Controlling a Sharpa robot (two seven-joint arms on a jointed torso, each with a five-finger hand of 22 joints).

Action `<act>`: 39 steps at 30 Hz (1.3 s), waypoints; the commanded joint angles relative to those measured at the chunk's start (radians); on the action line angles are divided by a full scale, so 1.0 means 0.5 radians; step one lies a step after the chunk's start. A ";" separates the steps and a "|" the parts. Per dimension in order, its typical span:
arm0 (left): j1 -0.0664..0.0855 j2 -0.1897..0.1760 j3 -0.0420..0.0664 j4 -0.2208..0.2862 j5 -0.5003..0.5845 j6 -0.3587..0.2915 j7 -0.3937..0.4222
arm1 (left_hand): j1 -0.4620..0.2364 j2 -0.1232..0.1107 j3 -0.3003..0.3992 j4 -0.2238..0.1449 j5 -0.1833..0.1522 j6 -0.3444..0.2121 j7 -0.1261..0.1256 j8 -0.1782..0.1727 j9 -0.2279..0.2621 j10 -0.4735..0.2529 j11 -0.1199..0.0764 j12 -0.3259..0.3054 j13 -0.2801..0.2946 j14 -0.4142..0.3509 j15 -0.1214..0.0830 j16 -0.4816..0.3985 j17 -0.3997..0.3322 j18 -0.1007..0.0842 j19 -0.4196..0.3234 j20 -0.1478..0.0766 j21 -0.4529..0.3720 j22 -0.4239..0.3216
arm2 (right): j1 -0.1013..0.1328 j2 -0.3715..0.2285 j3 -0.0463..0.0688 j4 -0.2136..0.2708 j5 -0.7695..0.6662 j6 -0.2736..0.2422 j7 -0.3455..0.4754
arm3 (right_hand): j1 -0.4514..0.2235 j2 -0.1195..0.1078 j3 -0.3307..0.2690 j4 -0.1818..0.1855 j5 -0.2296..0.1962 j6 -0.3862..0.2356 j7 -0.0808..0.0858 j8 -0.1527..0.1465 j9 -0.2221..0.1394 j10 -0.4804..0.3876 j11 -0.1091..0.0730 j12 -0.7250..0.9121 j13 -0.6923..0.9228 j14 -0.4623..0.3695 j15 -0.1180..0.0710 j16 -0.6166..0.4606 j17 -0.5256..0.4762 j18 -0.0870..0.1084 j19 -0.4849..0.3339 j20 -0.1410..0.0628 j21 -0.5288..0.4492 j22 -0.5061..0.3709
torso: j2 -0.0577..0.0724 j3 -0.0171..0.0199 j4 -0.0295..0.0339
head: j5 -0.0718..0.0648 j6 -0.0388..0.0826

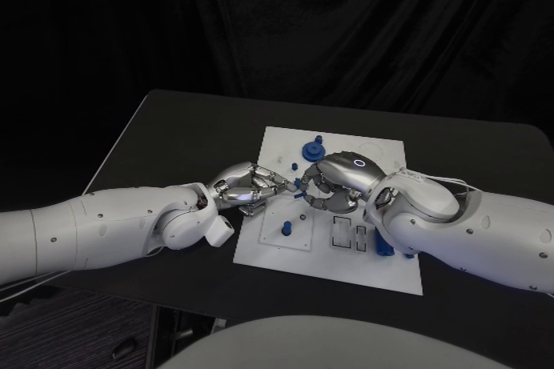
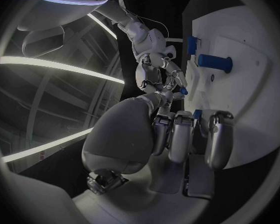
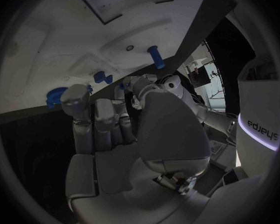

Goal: Assemble the parts on the task board

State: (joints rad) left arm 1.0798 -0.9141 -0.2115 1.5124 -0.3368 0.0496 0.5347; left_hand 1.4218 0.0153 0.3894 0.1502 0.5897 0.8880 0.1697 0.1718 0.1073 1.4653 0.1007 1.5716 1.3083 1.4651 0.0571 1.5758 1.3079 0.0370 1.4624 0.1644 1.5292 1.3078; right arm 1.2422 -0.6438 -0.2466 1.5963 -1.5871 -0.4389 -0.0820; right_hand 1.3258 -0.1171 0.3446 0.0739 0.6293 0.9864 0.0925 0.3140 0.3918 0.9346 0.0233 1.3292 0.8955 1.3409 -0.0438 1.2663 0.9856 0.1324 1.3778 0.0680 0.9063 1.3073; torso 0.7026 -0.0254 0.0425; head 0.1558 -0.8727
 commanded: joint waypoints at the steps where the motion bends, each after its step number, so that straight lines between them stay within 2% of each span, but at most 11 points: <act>1: -0.004 0.001 0.001 0.000 -0.012 0.076 -0.083 | -0.024 0.005 0.009 -0.005 0.009 0.010 0.000 -0.007 0.002 0.211 -0.005 -0.002 0.525 0.211 -0.011 -0.010 0.526 -0.028 0.034 0.000 0.002 0.448 | 0.003 -0.007 0.001 0.015 0.024 -0.072 0.037 | 0.001 0.018 0.005 -0.007 -0.011 0.012 -0.002 0.007 0.118 0.012 0.001 0.007 0.003 0.015 0.006 0.007 0.002 -0.024 0.011 -0.004 0.006 0.211 | 0.000 -0.0002 0.001 | 0.002 0.000; 19: -0.005 0.003 0.001 -0.016 -0.012 0.104 -0.191 | -0.030 0.004 0.020 -0.014 0.009 0.033 -0.006 0.000 0.007 0.211 -0.010 -0.002 0.525 0.211 -0.014 -0.010 0.526 -0.018 -0.004 -0.002 -0.016 0.431 | 0.003 -0.025 0.001 0.050 0.064 -0.146 0.100 | 0.002 0.018 0.006 -0.009 -0.010 0.009 -0.002 0.008 0.123 0.019 0.000 0.008 0.009 0.017 0.005 0.009 0.007 -0.025 0.014 -0.005 0.015 0.213 | 0.000 0.0000 0.000 | 0.004 0.000; 39: -0.007 0.010 0.001 -0.029 -0.012 0.097 -0.209 | -0.031 0.010 0.043 -0.026 0.010 0.025 -0.004 -0.010 0.005 0.211 -0.010 -0.002 0.525 0.211 -0.016 -0.010 0.526 -0.010 -0.036 -0.004 -0.032 0.416 | 0.003 -0.019 0.001 0.072 0.069 -0.099 0.102 | 0.001 0.019 0.008 -0.011 -0.009 0.006 -0.002 0.010 0.128 0.017 0.000 0.007 0.007 0.017 0.004 0.007 0.004 -0.025 0.014 -0.006 0.014 0.213 | 0.000 -0.0004 0.001 | 0.011 0.000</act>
State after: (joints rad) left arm 1.0783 -0.9115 -0.2116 1.4967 -0.3431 0.0874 0.4285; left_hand 1.4180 0.0191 0.4048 0.1353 0.5889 0.8987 0.1662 0.1719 0.1096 1.4652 0.1007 1.5715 1.3083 1.4651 0.0572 1.5757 1.3076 0.0372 1.4512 0.1607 1.5189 1.3075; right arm 1.2423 -0.6541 -0.2467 1.6282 -1.5532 -0.4863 -0.0387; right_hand 1.3282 -0.1173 0.3463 0.0700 0.6256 0.9820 0.0899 0.3150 0.4442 0.9417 0.0232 1.3292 0.9004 1.3436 -0.0410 1.2662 0.9878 0.1324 1.3778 0.0680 0.9108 1.3078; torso 0.7024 -0.0254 0.0427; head 0.1608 -0.8727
